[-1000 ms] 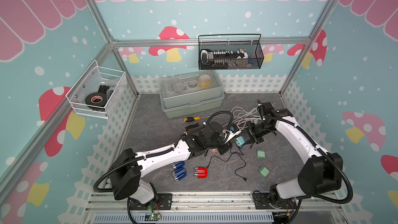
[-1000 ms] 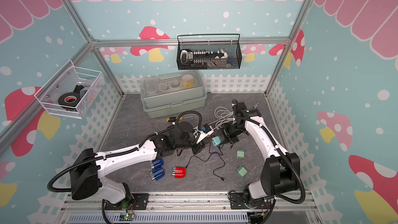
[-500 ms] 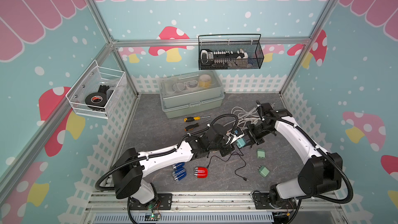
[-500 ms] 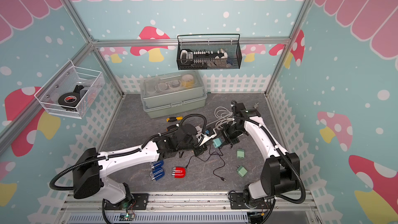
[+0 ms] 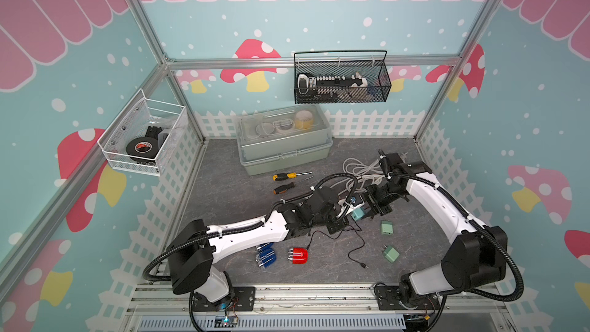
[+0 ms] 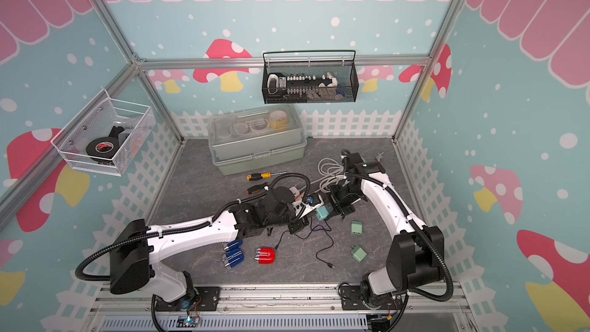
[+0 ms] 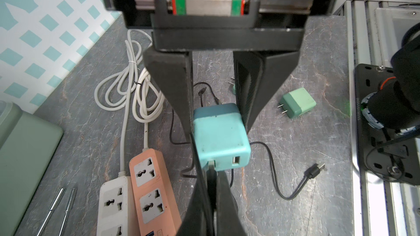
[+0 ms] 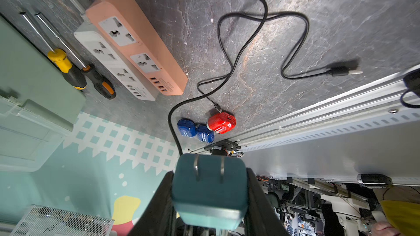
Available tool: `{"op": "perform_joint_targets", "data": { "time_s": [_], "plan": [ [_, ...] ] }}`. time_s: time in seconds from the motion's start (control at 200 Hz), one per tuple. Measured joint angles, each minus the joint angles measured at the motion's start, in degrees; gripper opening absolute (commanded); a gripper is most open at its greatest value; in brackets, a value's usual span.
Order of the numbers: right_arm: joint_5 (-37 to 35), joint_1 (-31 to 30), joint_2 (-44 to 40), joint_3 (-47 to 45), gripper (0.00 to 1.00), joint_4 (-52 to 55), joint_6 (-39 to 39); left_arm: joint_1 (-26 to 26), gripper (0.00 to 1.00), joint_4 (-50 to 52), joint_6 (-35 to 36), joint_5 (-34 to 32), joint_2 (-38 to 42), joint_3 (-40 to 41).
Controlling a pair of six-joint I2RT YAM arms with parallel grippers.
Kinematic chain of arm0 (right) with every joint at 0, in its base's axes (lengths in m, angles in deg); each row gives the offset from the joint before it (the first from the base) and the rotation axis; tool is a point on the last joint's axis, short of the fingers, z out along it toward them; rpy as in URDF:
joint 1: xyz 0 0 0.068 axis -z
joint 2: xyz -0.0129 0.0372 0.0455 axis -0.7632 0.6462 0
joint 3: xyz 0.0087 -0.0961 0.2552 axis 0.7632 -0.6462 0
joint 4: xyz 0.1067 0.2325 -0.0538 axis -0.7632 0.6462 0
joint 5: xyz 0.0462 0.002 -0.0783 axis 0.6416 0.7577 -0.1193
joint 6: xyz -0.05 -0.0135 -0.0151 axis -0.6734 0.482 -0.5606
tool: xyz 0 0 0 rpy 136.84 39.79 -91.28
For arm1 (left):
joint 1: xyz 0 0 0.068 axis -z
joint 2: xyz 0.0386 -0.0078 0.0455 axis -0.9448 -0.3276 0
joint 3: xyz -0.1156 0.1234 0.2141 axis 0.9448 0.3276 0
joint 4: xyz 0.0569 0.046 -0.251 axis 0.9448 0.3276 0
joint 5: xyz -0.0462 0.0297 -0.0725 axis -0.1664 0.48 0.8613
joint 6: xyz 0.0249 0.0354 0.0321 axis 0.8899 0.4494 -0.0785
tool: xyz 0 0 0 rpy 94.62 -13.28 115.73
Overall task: Charge the electric shaver
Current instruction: Insert the charging cable into the plug.
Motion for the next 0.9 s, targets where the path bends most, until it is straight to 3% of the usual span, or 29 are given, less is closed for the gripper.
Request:
{"op": "perform_joint_targets", "data": {
  "time_s": [0.35,0.55,0.65,0.74,0.901],
  "plan": [
    [-1.84,-1.01,-2.08,-2.40,0.00,-3.82,3.54,0.02,0.00,-1.42,0.00,-0.50,-1.46,0.00],
    [-1.22,-1.57,-2.16,-2.69,0.00,-4.59,4.22,-0.02,0.51,-2.19,-1.55,-1.79,-1.09,0.07],
    [0.76,-2.03,-2.14,-2.75,0.00,-5.11,4.31,-0.59,0.61,-2.62,-6.60,-2.45,0.44,0.13],
    [2.67,-2.80,-1.57,-2.38,0.00,-5.79,4.70,-2.80,0.62,-2.82,-13.99,-1.68,2.80,0.81],
    [2.71,-2.95,2.51,0.98,0.00,-8.50,6.27,-11.52,0.63,-2.78,-32.79,6.36,7.32,2.73]
  ]
}}
